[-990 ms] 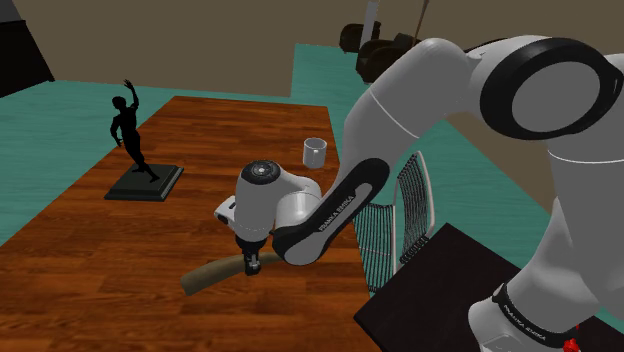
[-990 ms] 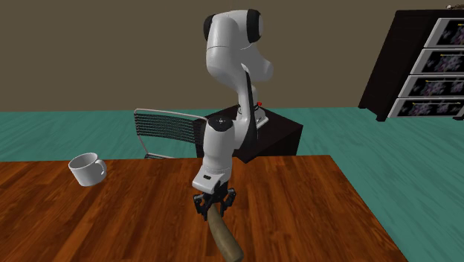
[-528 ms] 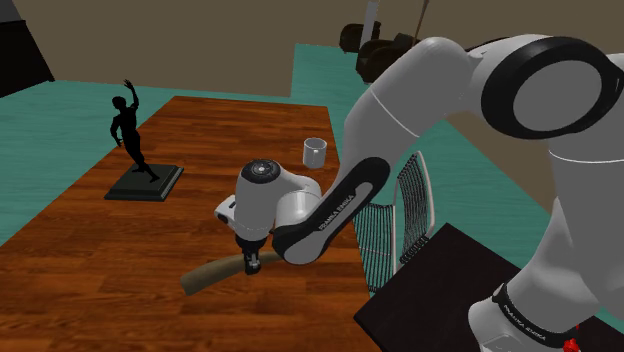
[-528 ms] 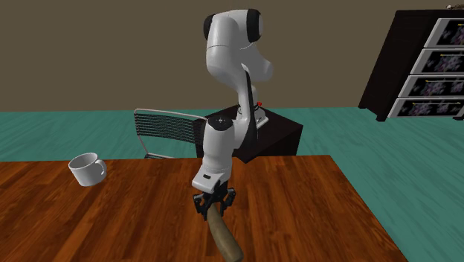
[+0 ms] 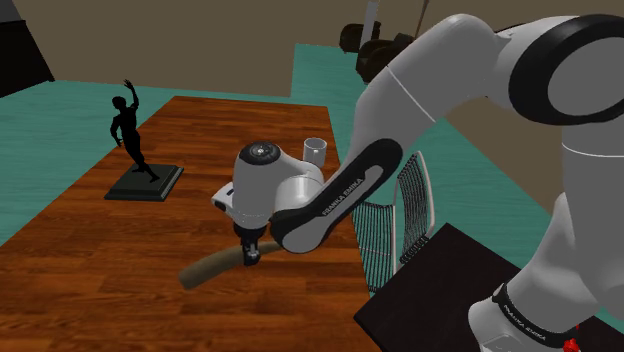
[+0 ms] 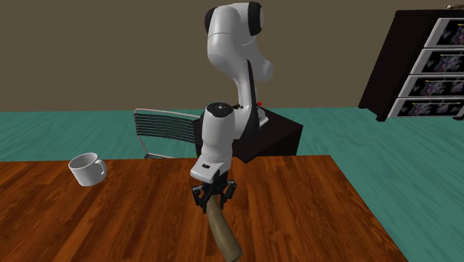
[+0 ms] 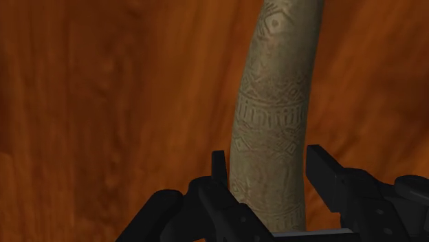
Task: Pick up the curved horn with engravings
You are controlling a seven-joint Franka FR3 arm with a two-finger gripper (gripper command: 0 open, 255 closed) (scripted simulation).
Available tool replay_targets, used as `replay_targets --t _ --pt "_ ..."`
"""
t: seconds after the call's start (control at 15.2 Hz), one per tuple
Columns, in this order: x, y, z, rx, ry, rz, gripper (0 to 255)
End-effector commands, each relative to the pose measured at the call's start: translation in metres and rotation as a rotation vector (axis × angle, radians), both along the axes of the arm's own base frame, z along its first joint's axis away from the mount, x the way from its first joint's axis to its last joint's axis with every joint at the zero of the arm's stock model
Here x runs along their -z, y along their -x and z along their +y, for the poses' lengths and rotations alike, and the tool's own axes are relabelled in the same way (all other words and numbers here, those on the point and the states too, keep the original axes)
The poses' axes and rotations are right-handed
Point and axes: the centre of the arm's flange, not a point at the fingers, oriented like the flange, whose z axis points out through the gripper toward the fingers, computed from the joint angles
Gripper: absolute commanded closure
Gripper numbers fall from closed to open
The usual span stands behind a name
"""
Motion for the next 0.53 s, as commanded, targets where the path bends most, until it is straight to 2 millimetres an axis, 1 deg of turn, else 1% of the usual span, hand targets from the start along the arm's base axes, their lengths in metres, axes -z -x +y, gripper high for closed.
replay_targets --t 0.0,0.33,0.46 --pt "-0.011 0.0 0.0 0.0 0.0 0.0 255" --pt "-0.037 0.0 0.0 0.0 0.0 0.0 255" --pt "-0.038 0.0 0.0 0.0 0.0 0.0 255"
